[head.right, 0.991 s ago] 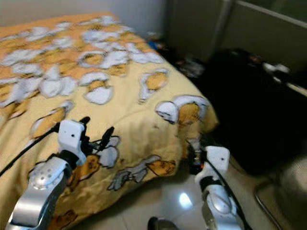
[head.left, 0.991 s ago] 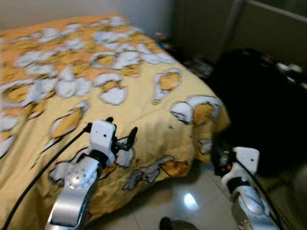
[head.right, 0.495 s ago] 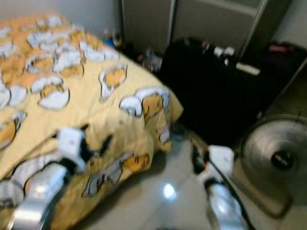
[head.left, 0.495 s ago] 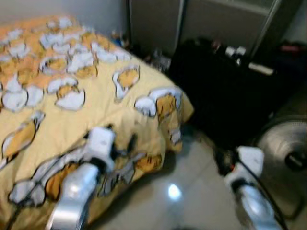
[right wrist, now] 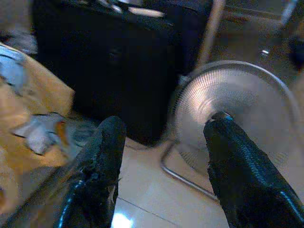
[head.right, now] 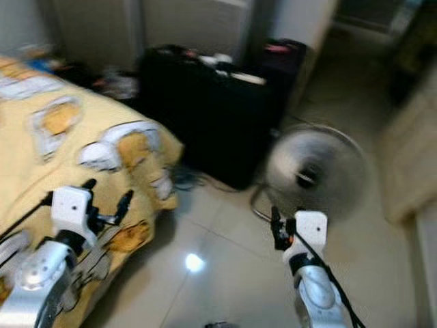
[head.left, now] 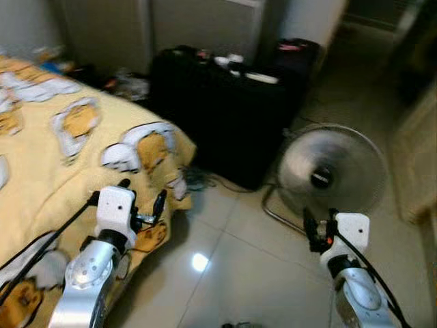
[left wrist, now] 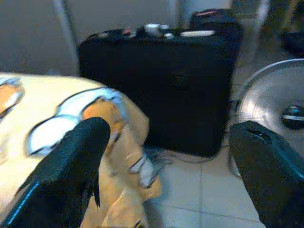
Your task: Clean up the room
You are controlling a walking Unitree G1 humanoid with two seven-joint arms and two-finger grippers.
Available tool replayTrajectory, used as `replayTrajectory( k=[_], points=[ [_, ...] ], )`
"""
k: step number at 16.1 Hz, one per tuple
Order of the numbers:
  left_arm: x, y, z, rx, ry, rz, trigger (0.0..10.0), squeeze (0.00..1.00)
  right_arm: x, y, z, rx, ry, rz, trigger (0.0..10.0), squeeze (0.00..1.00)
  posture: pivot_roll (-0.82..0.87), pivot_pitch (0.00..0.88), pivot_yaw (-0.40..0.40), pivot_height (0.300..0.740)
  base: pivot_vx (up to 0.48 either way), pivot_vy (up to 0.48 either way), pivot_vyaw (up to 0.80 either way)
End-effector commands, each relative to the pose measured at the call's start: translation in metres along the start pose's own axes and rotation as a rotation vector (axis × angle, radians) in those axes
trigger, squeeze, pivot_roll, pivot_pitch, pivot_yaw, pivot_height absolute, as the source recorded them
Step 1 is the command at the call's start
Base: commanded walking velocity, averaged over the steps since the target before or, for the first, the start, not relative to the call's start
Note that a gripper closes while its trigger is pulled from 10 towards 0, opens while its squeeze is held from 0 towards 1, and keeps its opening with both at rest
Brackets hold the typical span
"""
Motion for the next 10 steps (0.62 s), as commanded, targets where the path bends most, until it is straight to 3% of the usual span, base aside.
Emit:
replayTrajectory(
  k=[1,4,8,10],
  points=[
    [-0.006,-0.004,0.005,-0.027,0.001,-0.022,10.0,0.0,-0.005,0.001,0.002,-0.014,0.009,-0.01,10.0,0.0,0.0,0.0,-0.046,0.74,0.0,0.0,-0.79],
    [-0.017,-0.011,0.009,-0.042,0.018,-0.066,10.0,0.0,0.001,-0.007,0.006,-0.03,-0.041,-0.01,10.0,0.0,-0.02,0.0,-0.033,0.74,0.269,0.0,0.0],
    [-0.021,-0.015,0.013,-0.054,0.007,-0.098,10.0,0.0,0.002,-0.008,0.004,-0.027,-0.04,-0.008,10.0,0.0,0.0,0.0,-0.031,0.74,0.297,0.0,0.0],
    [-0.024,-0.015,0.012,-0.054,0.002,-0.117,10.0,0.0,-0.002,-0.004,0.0,-0.026,-0.045,-0.014,10.0,0.0,-0.01,0.0,-0.029,0.74,0.304,0.0,-0.68]
  ],
)
Point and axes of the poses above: a point about 5 cm out from each wrist's last joint towards the gripper, its own y axis pointing back from the gripper into the wrist, its own z axis along the axis of the wrist's last joint, x = y × z, the point moved 5 cm from there along -y, pointing out of the wrist towards the gripper, and after that the axes turned 13 degrees about -y, right-handed, at the moved point
